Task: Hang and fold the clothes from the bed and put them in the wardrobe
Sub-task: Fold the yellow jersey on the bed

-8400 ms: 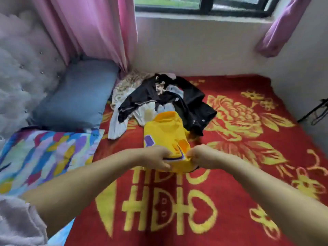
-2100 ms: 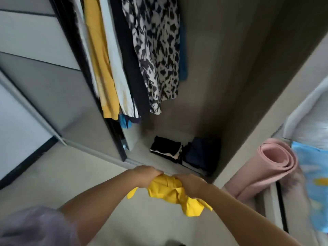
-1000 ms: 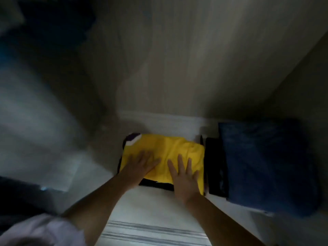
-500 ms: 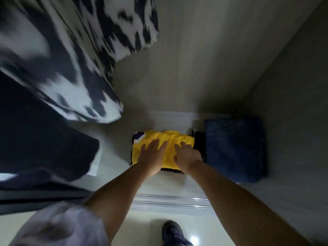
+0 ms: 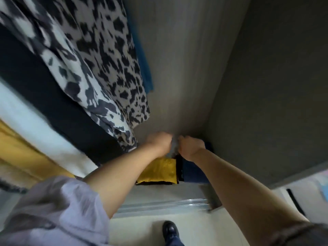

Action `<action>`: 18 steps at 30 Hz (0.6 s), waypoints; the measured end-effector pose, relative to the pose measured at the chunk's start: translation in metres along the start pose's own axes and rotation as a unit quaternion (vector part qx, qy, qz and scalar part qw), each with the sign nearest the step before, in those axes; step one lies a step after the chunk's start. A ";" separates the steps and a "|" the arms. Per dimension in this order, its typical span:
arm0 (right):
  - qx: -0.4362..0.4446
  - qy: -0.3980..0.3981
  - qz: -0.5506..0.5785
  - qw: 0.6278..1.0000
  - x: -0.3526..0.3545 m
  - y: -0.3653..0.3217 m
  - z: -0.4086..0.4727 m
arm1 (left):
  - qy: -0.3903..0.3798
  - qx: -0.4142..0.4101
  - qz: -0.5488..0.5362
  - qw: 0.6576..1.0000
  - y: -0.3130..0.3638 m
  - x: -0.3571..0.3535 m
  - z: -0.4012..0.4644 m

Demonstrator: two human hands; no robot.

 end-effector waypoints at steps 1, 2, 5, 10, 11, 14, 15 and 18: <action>-0.011 0.004 -0.005 1.000 0.008 0.000 -0.014 | 0.010 -0.003 0.006 1.000 0.007 0.011 -0.012; -0.020 0.010 -0.006 1.000 0.015 0.002 -0.028 | 0.016 -0.009 0.012 1.000 0.014 0.021 -0.023; -0.028 0.030 -0.001 0.999 0.030 0.011 -0.069 | 0.008 -0.046 0.032 0.998 0.036 0.044 -0.051; -0.067 0.055 0.012 0.996 0.050 0.046 -0.133 | 0.007 -0.081 0.070 0.994 0.084 0.075 -0.074; -0.075 0.057 0.014 0.995 0.053 0.055 -0.146 | 0.001 -0.086 0.070 0.994 0.096 0.079 -0.078; -0.084 0.025 0.018 0.996 0.054 0.085 -0.191 | -0.040 -0.119 0.082 0.989 0.138 0.084 -0.093; -0.085 0.013 0.025 0.996 0.052 0.097 -0.208 | -0.064 -0.130 0.095 0.985 0.154 0.083 -0.100; -0.108 -0.022 0.040 0.993 0.042 0.137 -0.263 | -0.134 -0.163 0.115 0.971 0.210 0.073 -0.120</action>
Point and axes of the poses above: each hand's wrist, its own z-axis towards the middle knuckle, its own x-axis out of the back of the hand, y = z × x, the point moved 2 cm from there along z, towards the middle knuckle, and after that the axes turned 12 degrees about z, right-handed, at the moved point
